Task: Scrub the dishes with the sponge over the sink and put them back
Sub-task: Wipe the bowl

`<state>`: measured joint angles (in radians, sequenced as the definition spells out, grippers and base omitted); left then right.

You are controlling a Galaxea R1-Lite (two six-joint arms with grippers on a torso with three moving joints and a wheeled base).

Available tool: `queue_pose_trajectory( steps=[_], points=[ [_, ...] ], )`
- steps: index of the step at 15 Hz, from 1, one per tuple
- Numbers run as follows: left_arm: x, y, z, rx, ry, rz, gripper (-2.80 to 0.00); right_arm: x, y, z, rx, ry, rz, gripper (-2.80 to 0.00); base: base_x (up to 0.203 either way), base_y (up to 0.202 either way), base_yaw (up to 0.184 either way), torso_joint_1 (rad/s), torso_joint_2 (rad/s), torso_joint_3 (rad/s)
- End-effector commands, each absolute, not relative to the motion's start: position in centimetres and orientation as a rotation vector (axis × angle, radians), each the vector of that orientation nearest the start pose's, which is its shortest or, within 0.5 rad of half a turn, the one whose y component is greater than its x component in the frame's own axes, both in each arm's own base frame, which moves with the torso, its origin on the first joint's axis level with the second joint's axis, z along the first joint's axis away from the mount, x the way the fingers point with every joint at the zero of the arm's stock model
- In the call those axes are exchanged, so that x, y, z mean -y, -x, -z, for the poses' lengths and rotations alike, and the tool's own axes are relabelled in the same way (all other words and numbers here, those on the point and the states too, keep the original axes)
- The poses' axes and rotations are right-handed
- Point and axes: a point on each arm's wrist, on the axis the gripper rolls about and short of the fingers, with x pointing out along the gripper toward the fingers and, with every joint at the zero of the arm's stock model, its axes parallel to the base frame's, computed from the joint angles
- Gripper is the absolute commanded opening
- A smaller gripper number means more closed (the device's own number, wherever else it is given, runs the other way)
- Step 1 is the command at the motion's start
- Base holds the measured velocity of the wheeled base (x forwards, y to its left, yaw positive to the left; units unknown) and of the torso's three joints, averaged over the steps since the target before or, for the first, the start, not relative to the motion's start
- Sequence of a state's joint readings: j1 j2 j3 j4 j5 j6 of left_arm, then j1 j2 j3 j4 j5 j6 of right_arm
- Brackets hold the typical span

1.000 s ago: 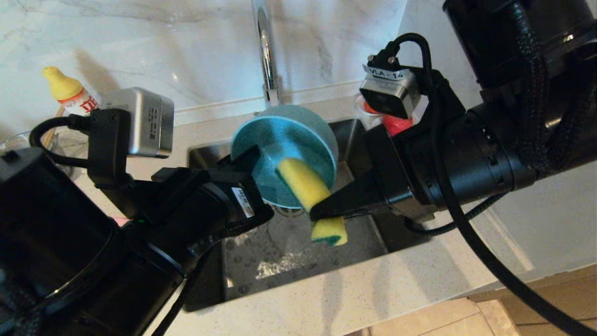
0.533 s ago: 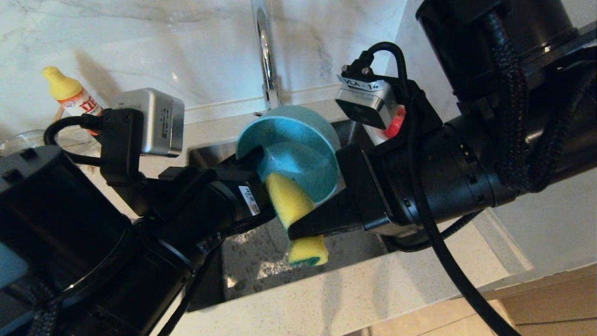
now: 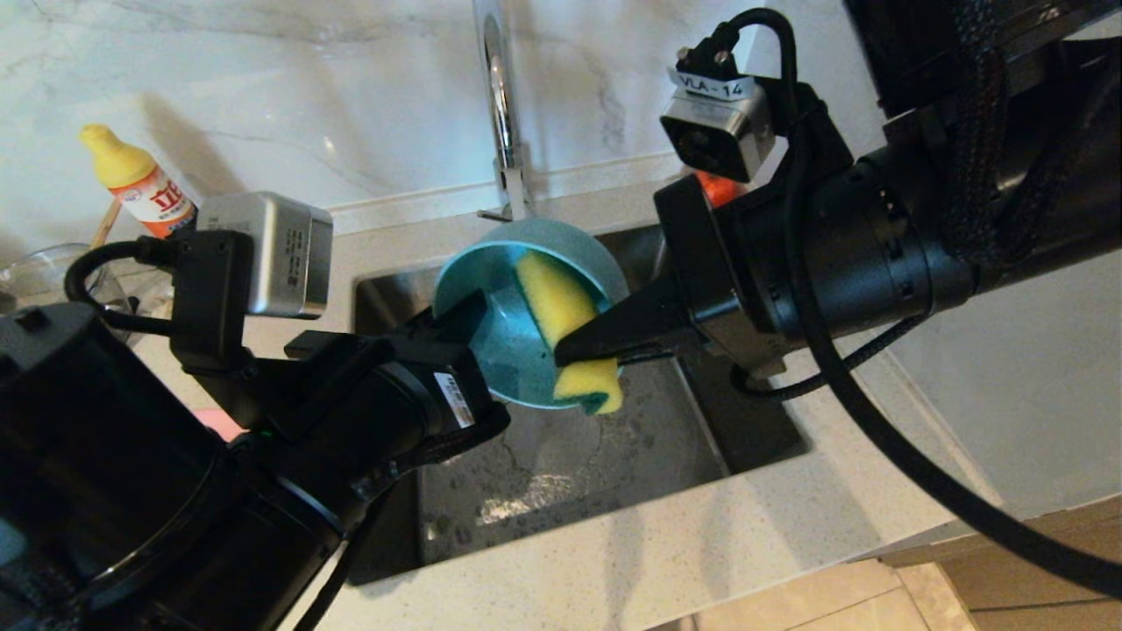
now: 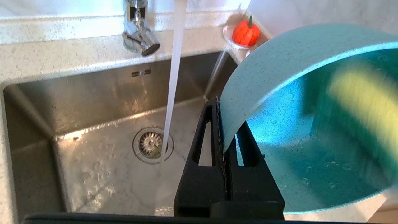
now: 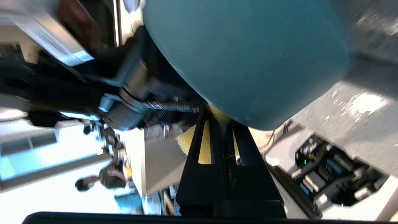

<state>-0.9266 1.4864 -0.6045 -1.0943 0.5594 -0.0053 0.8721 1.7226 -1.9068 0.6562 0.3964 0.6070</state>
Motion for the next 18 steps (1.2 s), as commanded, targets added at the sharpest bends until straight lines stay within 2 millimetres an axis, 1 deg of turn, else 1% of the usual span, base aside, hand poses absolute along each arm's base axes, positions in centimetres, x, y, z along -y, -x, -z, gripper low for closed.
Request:
queue_pose_trajectory(
  steps=[1,2,4,8,10,13,18],
  points=[
    [18.4,-15.3,-22.7,0.143,0.139,0.364,-2.80,-21.8,-18.2,-36.8,-0.802,-0.418,-1.039,-2.80,0.000,0.000,0.000,0.000,0.00,0.000],
    [18.5,-15.4,-22.5,0.135,0.132,0.362,-2.80,-21.5,-18.1,-37.0,-0.790,-0.422,-1.042,-2.80,0.000,0.000,0.000,0.000,0.00,0.000],
    [18.6,-15.8,-22.3,0.131,0.129,0.351,-2.80,-21.4,-18.0,-36.7,-0.809,-0.419,-1.033,-2.80,0.000,0.000,0.000,0.000,0.00,0.000],
    [18.7,-16.3,-23.4,0.163,0.156,0.337,-2.80,-21.6,-18.1,-34.8,-0.886,-0.397,-1.004,-2.80,0.000,0.000,0.000,0.000,0.00,0.000],
    [18.8,-16.4,-23.5,0.166,0.161,0.335,-2.80,-22.4,-18.3,-34.0,-0.915,-0.383,-1.007,-2.80,0.000,0.000,0.000,0.000,0.00,0.000],
    [18.7,-16.6,-24.0,0.180,0.170,0.326,-2.80,-23.1,-17.8,-33.8,-0.932,-0.367,-1.031,-2.80,0.000,0.000,0.000,0.000,0.00,0.000],
    [18.9,-16.7,-24.4,0.192,0.179,0.327,-2.80,-24.7,-17.5,-33.1,-0.964,-0.346,-1.056,-2.80,0.000,0.000,0.000,0.000,0.00,0.000]
  ],
)
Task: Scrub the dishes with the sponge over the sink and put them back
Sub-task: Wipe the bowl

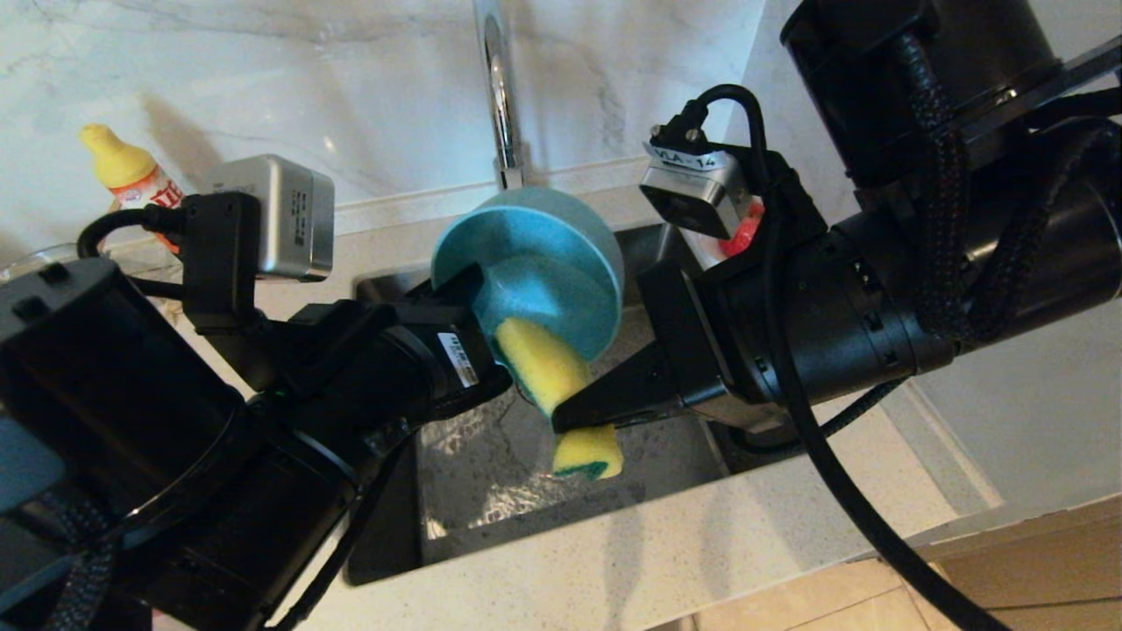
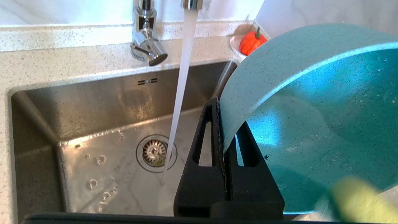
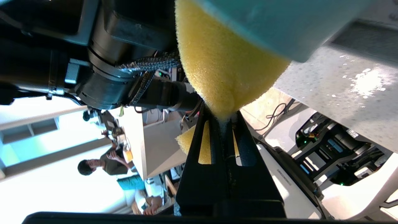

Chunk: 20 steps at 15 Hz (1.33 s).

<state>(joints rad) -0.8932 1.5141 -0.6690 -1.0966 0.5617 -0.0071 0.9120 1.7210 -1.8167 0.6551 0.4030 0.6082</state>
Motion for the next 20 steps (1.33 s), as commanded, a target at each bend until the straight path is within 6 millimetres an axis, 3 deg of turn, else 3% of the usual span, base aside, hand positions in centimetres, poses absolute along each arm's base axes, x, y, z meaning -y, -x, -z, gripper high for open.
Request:
queue_pose_trajectory(
  steps=[1,7,20],
  points=[
    [18.9,-16.8,-24.4,0.193,0.175,0.323,-2.80,-25.0,-17.6,-33.0,-0.966,-0.346,-1.056,-2.80,0.000,0.000,0.000,0.000,0.00,0.000],
    [18.6,-16.5,-24.5,0.239,0.159,0.308,-2.80,-24.2,-18.5,-35.1,-0.885,-0.407,-1.047,-2.80,0.000,0.000,0.000,0.000,0.00,0.000],
    [18.4,-16.4,-23.3,0.394,-0.005,0.254,-2.80,-24.4,-19.4,-35.1,-0.855,-0.440,-1.007,-2.80,0.000,0.000,0.000,0.000,0.00,0.000]
  ],
)
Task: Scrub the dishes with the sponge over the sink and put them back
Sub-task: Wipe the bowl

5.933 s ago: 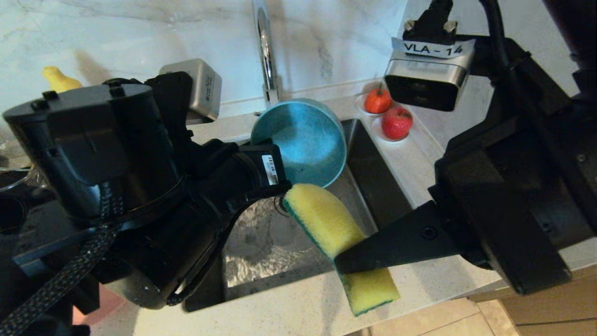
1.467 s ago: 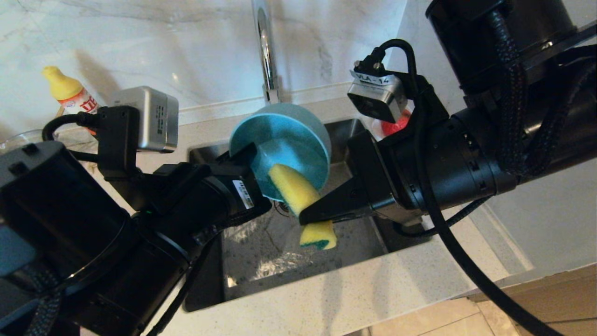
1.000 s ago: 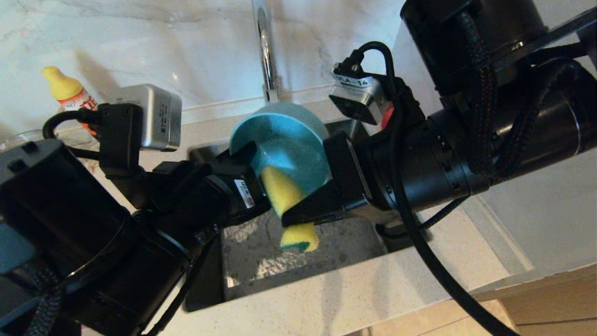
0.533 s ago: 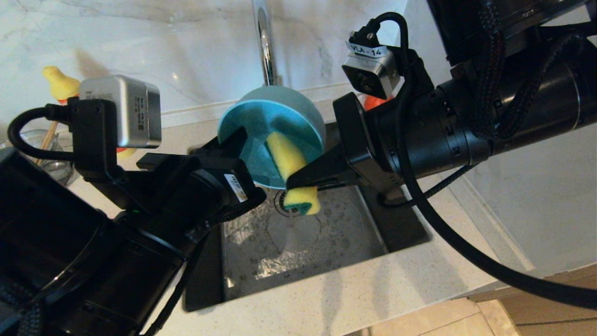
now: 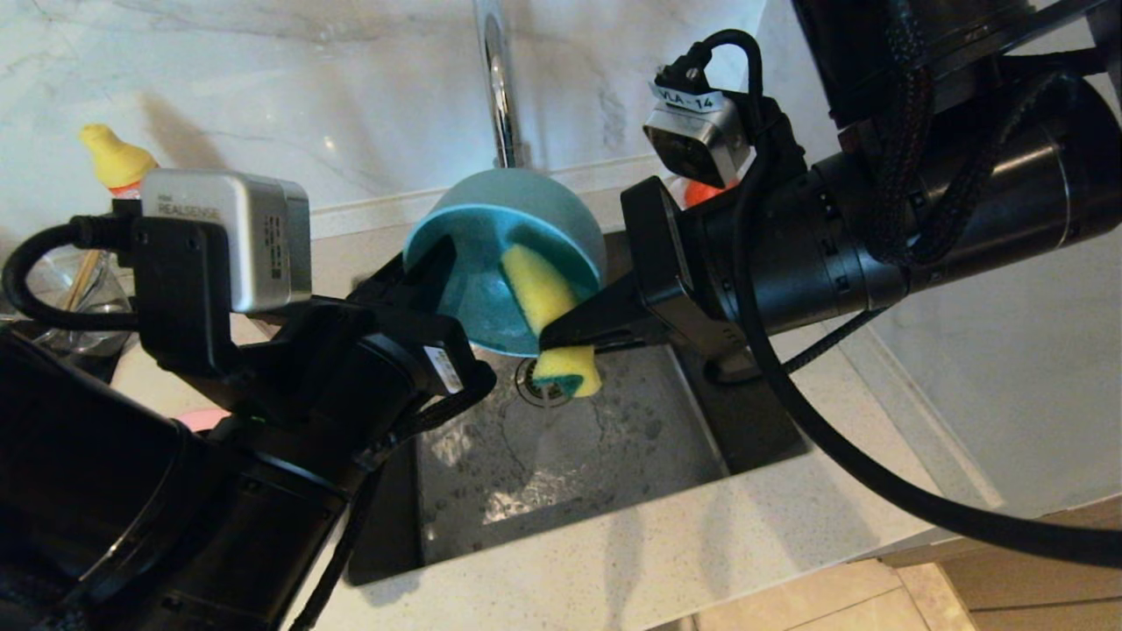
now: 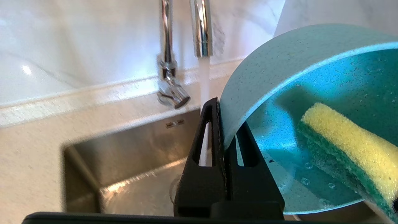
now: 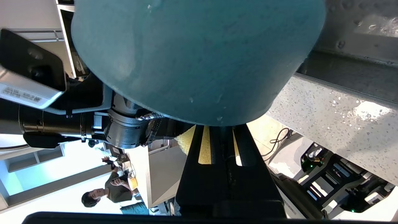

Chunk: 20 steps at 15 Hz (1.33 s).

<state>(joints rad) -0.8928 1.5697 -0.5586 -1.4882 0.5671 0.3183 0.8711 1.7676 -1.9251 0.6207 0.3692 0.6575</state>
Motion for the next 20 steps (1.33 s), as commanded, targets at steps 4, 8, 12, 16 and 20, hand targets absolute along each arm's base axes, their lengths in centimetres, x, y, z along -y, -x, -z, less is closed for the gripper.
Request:
queue_pose_trajectory(
  steps=[4,8,12,16,20],
  points=[
    [17.9,-16.0,-22.6,0.377,-0.017,0.260,-2.80,-23.8,-19.9,-35.9,-0.771,-0.465,-0.992,-2.80,0.000,0.000,0.000,0.000,0.00,0.000],
    [17.8,-15.9,-22.6,0.375,-0.017,0.261,-2.80,-22.7,-19.3,-37.2,-0.702,-0.469,-0.997,-2.80,0.000,0.000,0.000,0.000,0.00,0.000],
    [17.7,-15.8,-23.2,0.396,-0.003,0.256,-2.80,-23.0,-19.1,-36.5,-0.736,-0.456,-0.994,-2.80,0.000,0.000,0.000,0.000,0.00,0.000],
    [17.9,-15.9,-23.7,0.408,0.010,0.254,-2.80,-23.4,-19.0,-34.2,-0.825,-0.425,-0.968,-2.80,0.000,0.000,0.000,0.000,0.00,0.000],
    [17.9,-16.0,-23.7,0.406,0.012,0.253,-2.80,-24.8,-18.7,-32.8,-0.878,-0.391,-0.982,-2.80,0.000,0.000,0.000,0.000,0.00,0.000]
  ],
)
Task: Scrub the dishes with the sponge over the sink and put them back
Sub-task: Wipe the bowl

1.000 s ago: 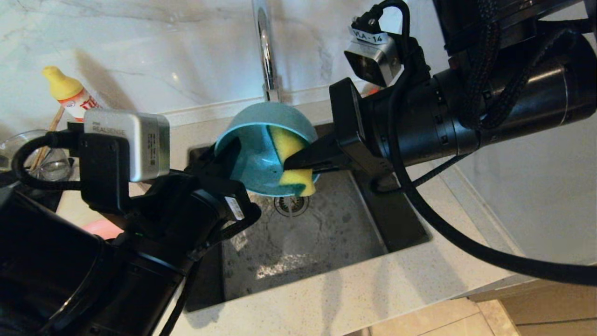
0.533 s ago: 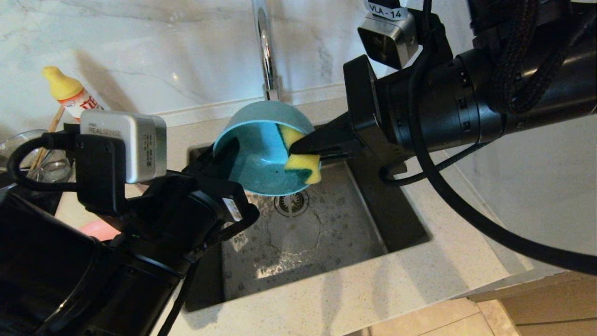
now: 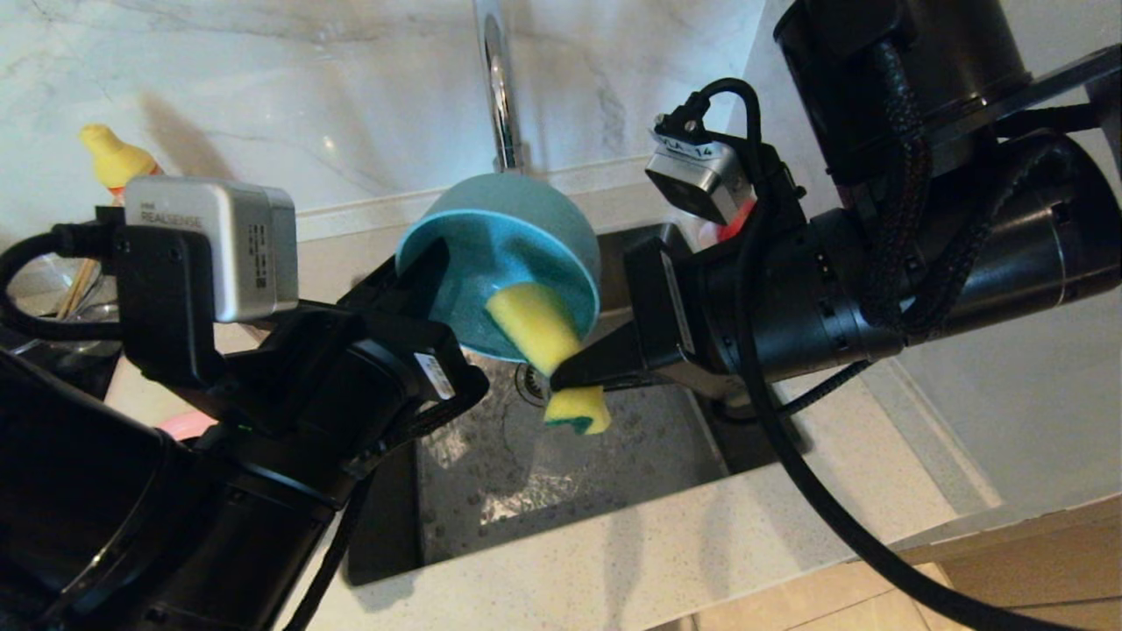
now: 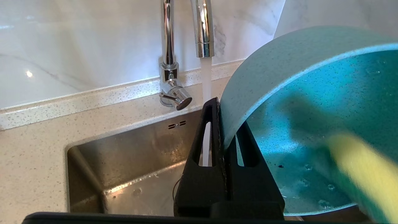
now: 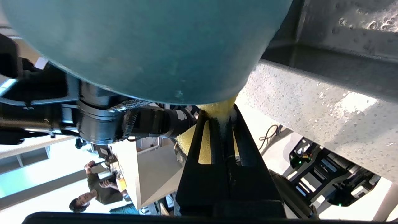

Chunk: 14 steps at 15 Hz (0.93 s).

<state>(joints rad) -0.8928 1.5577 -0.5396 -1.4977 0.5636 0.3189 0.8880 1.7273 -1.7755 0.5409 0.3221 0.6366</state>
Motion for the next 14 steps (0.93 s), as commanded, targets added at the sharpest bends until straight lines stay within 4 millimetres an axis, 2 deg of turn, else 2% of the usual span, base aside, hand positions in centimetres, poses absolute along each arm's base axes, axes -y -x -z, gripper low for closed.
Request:
queue_pose_trajectory(
  steps=[1,3,7,11,14],
  points=[
    [18.0,-16.0,-23.6,0.406,0.012,0.255,-2.80,-25.3,-18.4,-32.7,-0.882,-0.384,-0.997,-2.80,0.000,0.000,0.000,0.000,0.00,0.000],
    [17.9,-16.0,-23.5,0.403,0.009,0.255,-2.80,-25.9,-18.0,-33.0,-0.863,-0.386,-1.027,-2.80,0.000,0.000,0.000,0.000,0.00,0.000],
    [17.9,-16.1,-23.0,0.382,0.000,0.252,-2.80,-24.2,-16.9,-34.6,-0.816,-0.405,-1.043,-2.80,0.000,0.000,0.000,0.000,0.00,0.000],
    [17.9,-16.8,-22.7,0.369,-0.010,0.225,-2.80,-21.2,-14.9,-36.2,-0.768,-0.422,-1.058,-2.80,0.000,0.000,0.000,0.000,0.00,0.000],
    [18.2,-17.6,-21.3,0.319,-0.031,0.206,-2.80,-18.5,-13.4,-37.1,-0.724,-0.435,-1.060,-2.80,0.000,0.000,0.000,0.000,0.00,0.000]
  ],
)
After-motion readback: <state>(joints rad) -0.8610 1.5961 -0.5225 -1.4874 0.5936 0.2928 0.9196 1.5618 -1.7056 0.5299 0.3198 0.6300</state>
